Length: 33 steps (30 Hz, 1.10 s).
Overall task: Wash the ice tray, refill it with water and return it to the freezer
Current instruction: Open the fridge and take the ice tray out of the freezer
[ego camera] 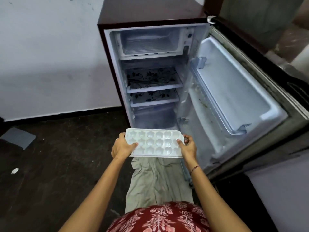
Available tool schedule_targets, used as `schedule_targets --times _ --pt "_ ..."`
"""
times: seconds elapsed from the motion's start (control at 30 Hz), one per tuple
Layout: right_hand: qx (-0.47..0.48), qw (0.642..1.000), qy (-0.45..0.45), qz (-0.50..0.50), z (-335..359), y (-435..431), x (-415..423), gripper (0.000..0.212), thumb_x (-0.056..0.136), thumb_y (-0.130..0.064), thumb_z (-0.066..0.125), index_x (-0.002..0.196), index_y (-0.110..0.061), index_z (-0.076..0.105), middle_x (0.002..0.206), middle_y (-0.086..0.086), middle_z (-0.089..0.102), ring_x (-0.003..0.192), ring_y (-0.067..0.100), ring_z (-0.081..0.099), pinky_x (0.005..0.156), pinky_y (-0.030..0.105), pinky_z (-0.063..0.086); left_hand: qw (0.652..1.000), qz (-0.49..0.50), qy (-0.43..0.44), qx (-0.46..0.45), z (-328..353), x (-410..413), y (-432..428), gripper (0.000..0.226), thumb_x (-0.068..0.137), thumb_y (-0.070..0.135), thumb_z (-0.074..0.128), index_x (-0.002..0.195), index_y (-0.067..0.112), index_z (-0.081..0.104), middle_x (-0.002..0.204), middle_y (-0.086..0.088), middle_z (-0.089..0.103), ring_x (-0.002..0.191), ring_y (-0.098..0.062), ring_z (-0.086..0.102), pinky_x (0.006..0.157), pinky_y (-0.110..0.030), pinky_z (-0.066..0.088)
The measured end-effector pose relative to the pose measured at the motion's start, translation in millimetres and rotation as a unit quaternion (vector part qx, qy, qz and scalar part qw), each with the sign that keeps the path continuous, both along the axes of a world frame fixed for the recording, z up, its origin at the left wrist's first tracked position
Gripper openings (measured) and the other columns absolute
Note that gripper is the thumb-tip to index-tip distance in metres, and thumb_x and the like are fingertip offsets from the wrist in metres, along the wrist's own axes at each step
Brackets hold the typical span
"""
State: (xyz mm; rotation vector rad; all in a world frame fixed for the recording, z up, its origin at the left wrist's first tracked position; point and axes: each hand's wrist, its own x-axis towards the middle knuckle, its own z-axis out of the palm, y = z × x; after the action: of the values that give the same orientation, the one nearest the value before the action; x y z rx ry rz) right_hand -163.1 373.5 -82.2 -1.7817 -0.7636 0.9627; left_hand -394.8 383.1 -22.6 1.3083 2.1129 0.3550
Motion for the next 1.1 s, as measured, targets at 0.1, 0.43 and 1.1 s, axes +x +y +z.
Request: schedule_targets --times 0.1,0.43,1.1 --pt "-0.012 0.999 -0.007 -0.037 -6 -27 -2 0.035 0.082 -0.004 0.068 0.115 -0.002 0.057 0.092 0.006 0.057 0.085 0.018 0.054 0.06 0.003 0.041 0.999 -0.036 -0.009 -0.01 -2 -3 -5 0.064 0.079 0.034 0.07 0.133 0.018 0.041 0.124 -0.007 0.058 0.11 -0.03 0.057 0.082 -0.038 0.044" --pt "-0.026 0.983 0.014 -0.182 -29 -130 -23 0.028 0.084 -0.005 0.066 0.111 -0.006 0.058 0.087 0.004 0.057 0.083 0.019 0.055 0.072 0.023 0.045 0.984 -0.174 -0.024 -0.04 -19 -12 -44 0.062 0.079 0.034 0.069 0.132 0.019 0.041 0.124 -0.005 0.059 0.109 -0.028 0.058 0.083 -0.037 0.046" --pt "0.037 0.834 0.034 -0.55 -6 -341 2 0.022 0.093 -0.019 0.059 0.113 -0.013 0.061 0.087 -0.002 0.057 0.082 0.011 0.057 0.071 0.019 0.05 0.86 -0.489 -0.145 -0.037 -30 129 -128 0.045 0.082 0.017 0.066 0.123 0.012 0.049 0.113 -0.005 0.063 0.102 -0.028 0.06 0.085 -0.036 0.049"
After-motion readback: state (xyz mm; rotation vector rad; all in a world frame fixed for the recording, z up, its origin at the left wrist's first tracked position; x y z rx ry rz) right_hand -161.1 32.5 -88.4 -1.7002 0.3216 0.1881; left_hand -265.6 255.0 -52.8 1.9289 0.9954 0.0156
